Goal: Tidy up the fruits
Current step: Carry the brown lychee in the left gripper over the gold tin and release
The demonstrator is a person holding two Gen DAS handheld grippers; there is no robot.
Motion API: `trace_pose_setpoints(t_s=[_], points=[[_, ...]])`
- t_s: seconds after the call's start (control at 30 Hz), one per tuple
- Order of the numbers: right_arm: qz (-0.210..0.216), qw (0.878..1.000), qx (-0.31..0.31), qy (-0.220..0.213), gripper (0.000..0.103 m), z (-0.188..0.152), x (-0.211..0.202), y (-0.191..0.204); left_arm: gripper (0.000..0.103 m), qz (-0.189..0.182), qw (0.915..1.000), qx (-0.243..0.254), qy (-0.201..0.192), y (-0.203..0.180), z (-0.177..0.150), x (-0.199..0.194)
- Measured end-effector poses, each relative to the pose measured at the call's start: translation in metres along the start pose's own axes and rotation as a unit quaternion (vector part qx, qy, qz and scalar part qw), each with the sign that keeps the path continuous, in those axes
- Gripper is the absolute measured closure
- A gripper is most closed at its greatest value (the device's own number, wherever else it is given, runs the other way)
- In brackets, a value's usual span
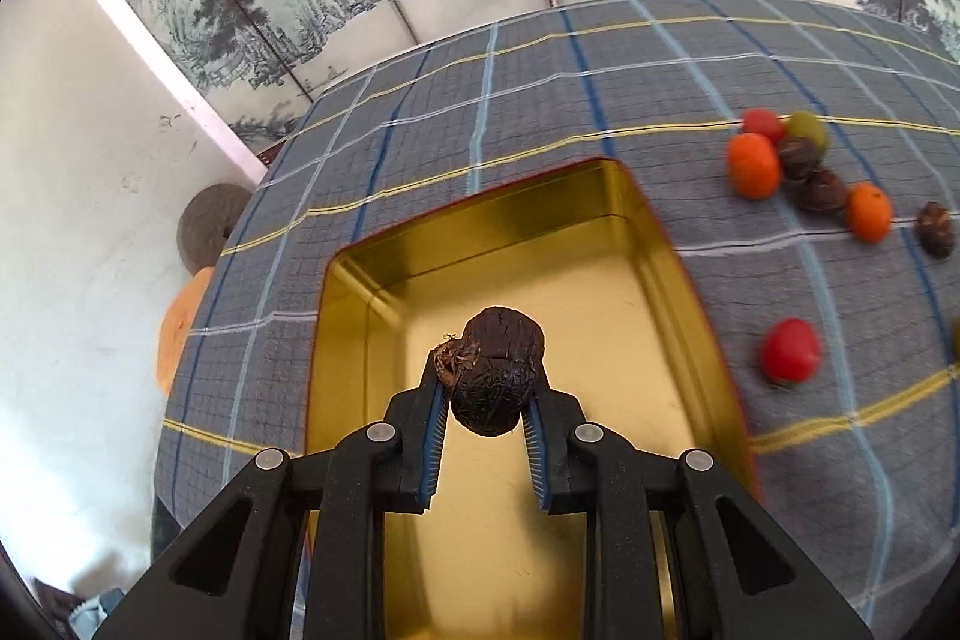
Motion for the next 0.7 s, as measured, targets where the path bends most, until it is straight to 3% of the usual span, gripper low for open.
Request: trace_pose_setpoints(t_s=[0.27,0.63,0.7], points=[[0.0,1.0,0.0,0.0,0.0,0.0,0.0,0.0,0.078,0.025,0.9996,0.009,0.013,0.024,0.012,0.028],[-0.005,1.0,0.003,0.004,0.0,-0.001,-0.001,-0.001,0.078,0.019,0.9989,-0.005,0.042,0.035,0.016,0.071],[-0.005,1.0,0.002,0.003,0.0,-0.001,-0.001,-0.001,0.077,0.004,0.9992,0.006,0.038,0.034,0.018,0.077]])
Point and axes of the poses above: each gripper's, at about its wrist camera, not at the fingertips, and x roughly the way its jaws point, y to its left, z to its top, the point moved 9 cm from there along x, roughly the way its jaws point, and after that the axes turned 13 degrees about x, right-handed, at the moved point
